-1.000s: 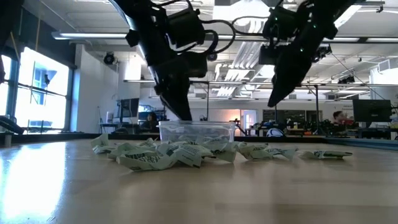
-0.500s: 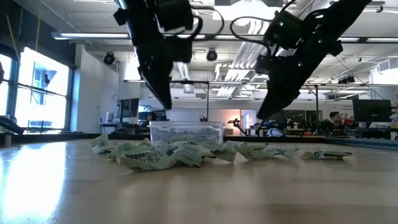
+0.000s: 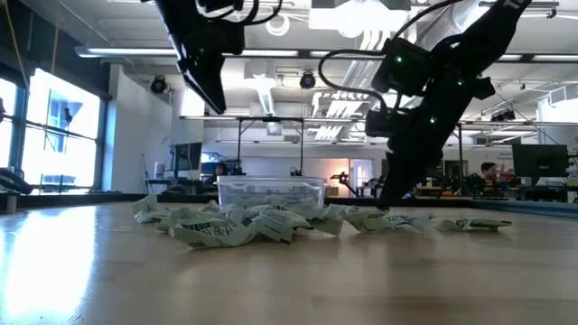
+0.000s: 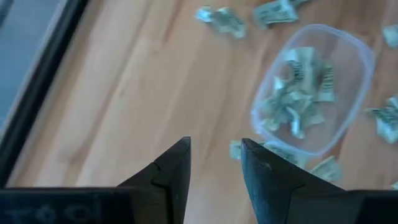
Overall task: Pick and place Stevia / Truvia into bins
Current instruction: Put the stevia packet into the transparent container
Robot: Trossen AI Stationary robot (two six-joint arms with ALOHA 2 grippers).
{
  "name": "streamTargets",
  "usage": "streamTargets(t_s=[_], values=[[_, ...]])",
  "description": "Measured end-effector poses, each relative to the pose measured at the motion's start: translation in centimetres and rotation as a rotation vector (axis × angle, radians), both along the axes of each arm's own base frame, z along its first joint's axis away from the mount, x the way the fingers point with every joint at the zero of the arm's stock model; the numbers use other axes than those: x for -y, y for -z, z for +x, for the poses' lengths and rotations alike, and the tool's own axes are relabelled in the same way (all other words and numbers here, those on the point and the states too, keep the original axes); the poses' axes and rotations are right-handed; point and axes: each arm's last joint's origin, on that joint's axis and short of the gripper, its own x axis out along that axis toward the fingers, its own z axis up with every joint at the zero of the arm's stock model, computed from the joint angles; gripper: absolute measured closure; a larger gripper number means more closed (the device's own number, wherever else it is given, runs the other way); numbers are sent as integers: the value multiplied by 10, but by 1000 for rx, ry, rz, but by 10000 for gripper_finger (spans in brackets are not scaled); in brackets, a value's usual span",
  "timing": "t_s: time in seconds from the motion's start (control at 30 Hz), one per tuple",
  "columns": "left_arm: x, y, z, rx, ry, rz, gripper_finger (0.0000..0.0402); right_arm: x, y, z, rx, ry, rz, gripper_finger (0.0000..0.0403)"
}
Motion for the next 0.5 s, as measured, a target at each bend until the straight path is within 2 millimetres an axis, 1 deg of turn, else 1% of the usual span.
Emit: streamTargets(t_s=[0.13,0.2,0.37,0.43,0.5], values=[[-10,-5,-11,-19,-16,27,229,1,3,7,53,20,3,102],[-15,-5,-16,-13,-26,36,228,2,8,10,67,42,14,102],[-24,1,-29,-14,-46,15,227,3,20,13,42,99,30,105],[-25,2,-32,-12,-51,9,227,2,22,14,35,109,15,115],[-27,4,-35,-18,-50,2,227,1,23,14,31,119,-13,136]])
